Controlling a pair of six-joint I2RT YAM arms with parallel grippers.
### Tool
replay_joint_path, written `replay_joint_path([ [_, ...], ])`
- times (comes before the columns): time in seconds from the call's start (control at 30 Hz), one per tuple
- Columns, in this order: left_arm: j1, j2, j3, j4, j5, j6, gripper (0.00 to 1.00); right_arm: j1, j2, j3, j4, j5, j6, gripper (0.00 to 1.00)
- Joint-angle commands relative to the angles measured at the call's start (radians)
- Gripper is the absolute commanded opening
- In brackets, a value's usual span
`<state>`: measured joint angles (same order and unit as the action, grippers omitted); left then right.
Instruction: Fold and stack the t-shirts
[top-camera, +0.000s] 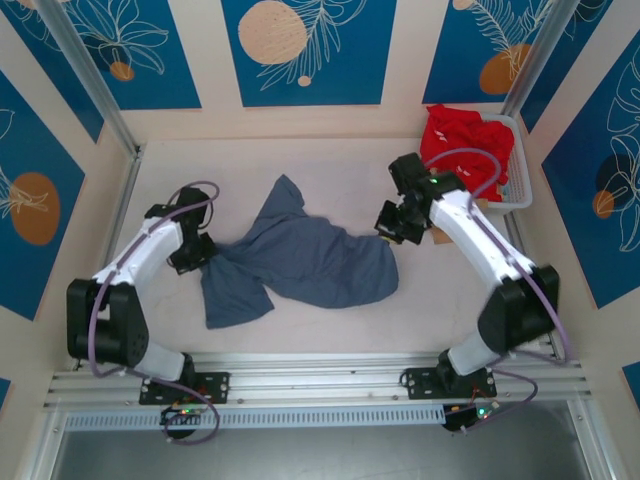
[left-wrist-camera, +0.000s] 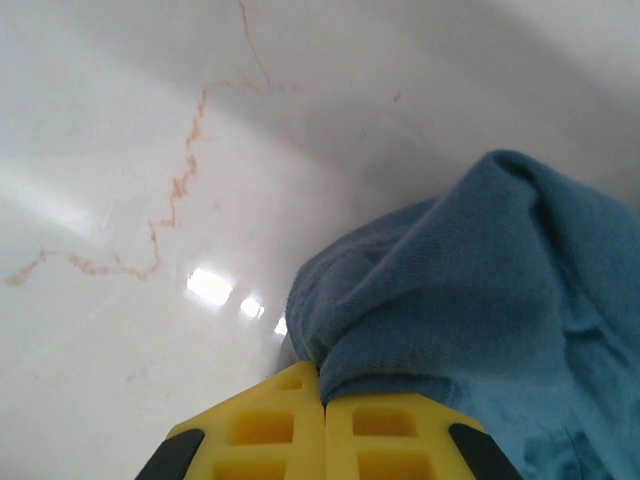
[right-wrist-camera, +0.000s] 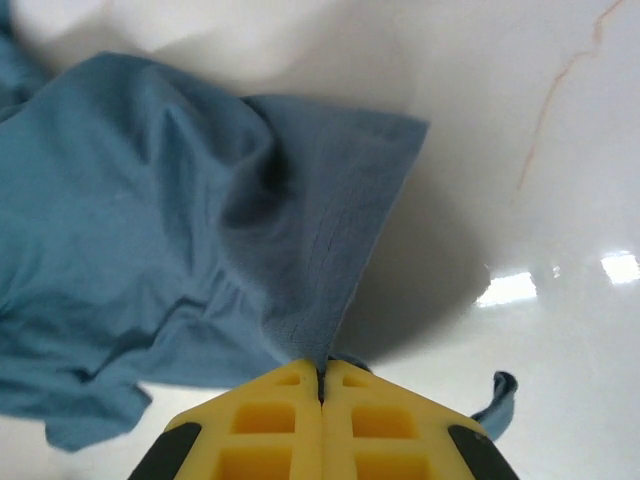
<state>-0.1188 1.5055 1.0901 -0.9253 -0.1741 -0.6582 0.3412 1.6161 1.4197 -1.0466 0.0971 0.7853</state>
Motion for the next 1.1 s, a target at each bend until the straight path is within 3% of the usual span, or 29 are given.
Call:
replay_joint_path([
  [0.0,0.064,0.078,0.070,0.025,-0.039,0.049,0.00,-0.016,0.220,0.082,0.087,-0.055,0.035,0.00],
  [0.2,0.134,0.181,0.194,0.019,-0.050,0.100,0.00,-0.028,0.451,0.262,0.062,-0.064,0.064,0.01],
  [0.37,0.133,0.185,0.214,-0.010,0.001,0.120,0.00,-0.061,0.353,0.176,0.076,-0.006,0.072,0.37],
  [0.43,0.134,0.146,0.180,-0.016,0.001,0.113,0.21,-0.072,0.264,0.098,0.081,0.029,0.063,0.45],
  [0.5,0.133,0.085,0.132,-0.026,0.000,0.095,0.42,-0.079,0.166,-0.004,0.085,0.055,0.056,0.46],
  [0.53,0.133,0.056,0.108,-0.030,0.007,0.085,0.46,-0.079,0.124,-0.062,0.087,0.059,0.058,0.44],
  [0.6,0.130,-0.009,0.046,-0.037,0.040,0.066,0.47,-0.069,0.027,-0.203,0.108,0.050,0.065,0.37],
  [0.77,0.128,-0.113,-0.081,-0.083,0.104,0.031,0.47,-0.059,-0.115,-0.468,0.225,-0.028,0.032,0.36],
  [1.07,0.137,-0.132,-0.141,-0.134,0.071,0.016,0.48,-0.014,0.006,-0.419,0.302,-0.048,-0.024,0.42],
])
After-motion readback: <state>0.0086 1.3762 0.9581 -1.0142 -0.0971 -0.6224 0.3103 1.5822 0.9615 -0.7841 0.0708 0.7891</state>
